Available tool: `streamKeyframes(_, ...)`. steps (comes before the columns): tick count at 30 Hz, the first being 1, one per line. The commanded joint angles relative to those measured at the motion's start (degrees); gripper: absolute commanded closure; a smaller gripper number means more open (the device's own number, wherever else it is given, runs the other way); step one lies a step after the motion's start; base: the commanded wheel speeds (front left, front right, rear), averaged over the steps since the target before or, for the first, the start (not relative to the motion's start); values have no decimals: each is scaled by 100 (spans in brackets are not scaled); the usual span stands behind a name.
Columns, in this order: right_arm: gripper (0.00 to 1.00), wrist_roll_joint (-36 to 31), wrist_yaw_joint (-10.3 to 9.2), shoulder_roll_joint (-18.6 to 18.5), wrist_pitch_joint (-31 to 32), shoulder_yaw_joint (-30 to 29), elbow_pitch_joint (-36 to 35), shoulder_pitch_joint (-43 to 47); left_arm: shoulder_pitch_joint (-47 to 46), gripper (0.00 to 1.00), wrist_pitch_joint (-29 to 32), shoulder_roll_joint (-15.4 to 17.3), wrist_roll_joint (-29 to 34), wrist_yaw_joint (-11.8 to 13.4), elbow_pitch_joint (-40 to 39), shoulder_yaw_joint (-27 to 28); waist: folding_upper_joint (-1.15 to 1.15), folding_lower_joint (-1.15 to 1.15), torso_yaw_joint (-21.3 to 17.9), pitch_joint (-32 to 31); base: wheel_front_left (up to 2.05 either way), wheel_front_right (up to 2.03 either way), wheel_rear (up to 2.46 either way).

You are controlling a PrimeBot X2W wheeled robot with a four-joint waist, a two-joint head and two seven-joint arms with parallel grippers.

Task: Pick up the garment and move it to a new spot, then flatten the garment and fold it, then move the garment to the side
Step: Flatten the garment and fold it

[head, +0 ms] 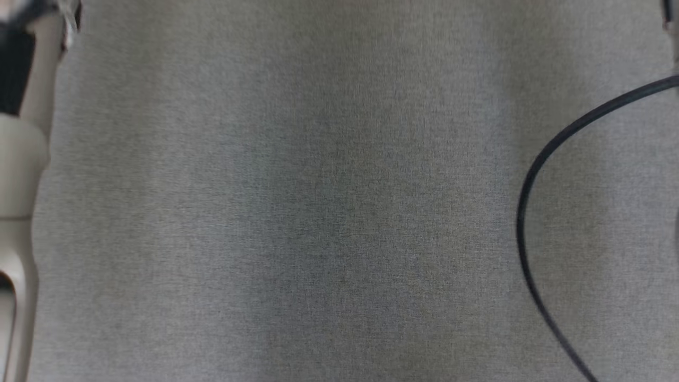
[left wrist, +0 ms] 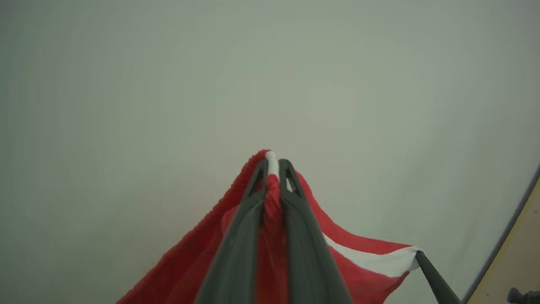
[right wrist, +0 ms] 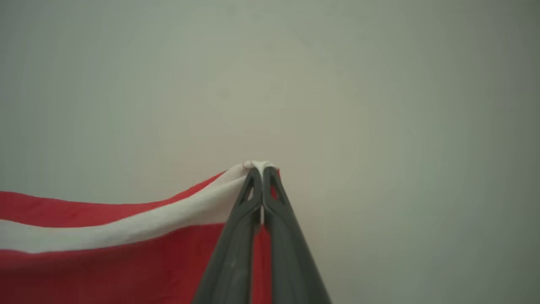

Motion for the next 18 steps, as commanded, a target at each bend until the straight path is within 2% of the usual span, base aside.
streamKeyframes(1, 100, 66, -6, 24, -4, 56, -62, 131, 198, 100, -32, 96, -154, 0, -51, -14, -1, -2, -192, 417, 0, 0, 0)
streamKeyframes(4, 100, 343, -6, -33, -4, 375, -248, 593, 803, 100, -23, 191, -696, -1, -357, -240, -1, -2, -242, 485, 0, 0, 0)
streamKeyframes(6, 100, 658, -6, -126, -4, 631, -473, 1020, 1256, 100, 8, 379, -1045, -1, -624, -417, -1, -2, -278, 467, 0, 0, 0)
streamKeyframes(10, 100, 1488, -6, -555, -4, 1320, -971, 2147, 2252, 100, 1, 682, -1501, -1, -1170, -740, -1, -2, -273, 371, 0, 0, 0)
streamKeyframes(13, 100, 2186, -6, -1029, -4, 1726, -1416, 2941, 2869, 100, -34, 875, -1643, -2, -1527, -912, -1, -2, -254, 259, 0, 0, 0)
streamKeyframes(15, 100, 2652, -6, -1277, -4, 1994, -1708, 3568, 3382, 100, -49, 880, -1771, -1, -1669, -906, -1, -2, -221, 91, 0, 0, 0)
streamKeyframes(17, 100, 2958, -6, -1519, -4, 2262, -2011, 4056, 3895, 100, -51, 765, -1911, 0, -1753, -540, -1, -2, -205, -62, 0, 0, 0)
streamKeyframes(18, 100, 3068, -6, -1619, -4, 2354, -2151, 4253, 4141, 100, -51, 729, -1791, 2, -1774, -395, -1, -2, -204, -153, 0, 0, 0)
